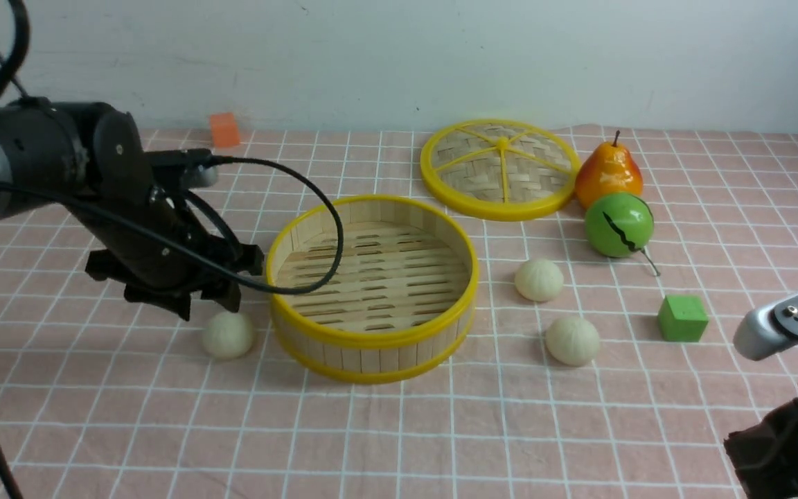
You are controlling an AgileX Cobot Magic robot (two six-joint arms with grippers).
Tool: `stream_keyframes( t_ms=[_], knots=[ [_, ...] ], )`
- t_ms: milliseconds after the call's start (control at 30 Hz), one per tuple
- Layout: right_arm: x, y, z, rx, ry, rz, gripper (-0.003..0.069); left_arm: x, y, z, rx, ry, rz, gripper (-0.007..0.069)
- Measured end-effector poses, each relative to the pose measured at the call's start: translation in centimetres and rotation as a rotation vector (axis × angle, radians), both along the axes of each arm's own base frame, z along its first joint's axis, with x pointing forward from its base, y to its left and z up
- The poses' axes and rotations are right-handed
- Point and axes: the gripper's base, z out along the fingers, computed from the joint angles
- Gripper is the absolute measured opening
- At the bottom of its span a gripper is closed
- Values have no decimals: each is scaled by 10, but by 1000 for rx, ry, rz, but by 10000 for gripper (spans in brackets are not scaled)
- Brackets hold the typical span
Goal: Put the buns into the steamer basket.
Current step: Use the left arm to grab a steamed stuffed bun, then use the left arm to put the steamed stuffed bun into the steamer
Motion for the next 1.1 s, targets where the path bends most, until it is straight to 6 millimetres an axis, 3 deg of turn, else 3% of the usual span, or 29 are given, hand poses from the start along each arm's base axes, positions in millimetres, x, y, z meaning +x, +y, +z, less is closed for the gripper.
stream_keyframes(
  t_ms=[100,167,200,267,333,367,433,567,667,767,967,1100],
  knots=[
    [1,0,-1,3,1,-4,-2,5,-1,-17,19,17,-33,444],
    [2,0,-1,2,1,-4,-2,7,-1,-26,30,34,-50,402],
    [2,0,-1,2,0,-5,-1,8,-1,-30,33,40,-52,329],
    [2,0,-1,2,-1,-5,-1,8,-2,-29,33,39,-53,267],
    [2,0,-1,2,-1,-5,0,10,-2,-18,27,20,-54,67],
    [2,0,-1,2,-2,-6,0,10,-3,-9,16,10,-52,22],
    [2,0,-1,2,-3,-6,0,10,-4,4,-4,-3,-48,-1],
    [2,0,-1,3,-6,-8,0,11,-17,74,-177,-136,-56,-3],
    [2,0,-1,3,-7,-8,0,14,-30,94,-243,-208,-125,-3],
    [2,0,-1,3,-7,-8,-1,24,-49,79,-219,-219,-209,-3],
    [5,0,-6,-1,17,-7,-1,42,-92,-3,-50,-161,-329,33],
    [4,1,-6,-1,24,-5,0,44,-103,-15,7,-171,-367,142]
  ],
)
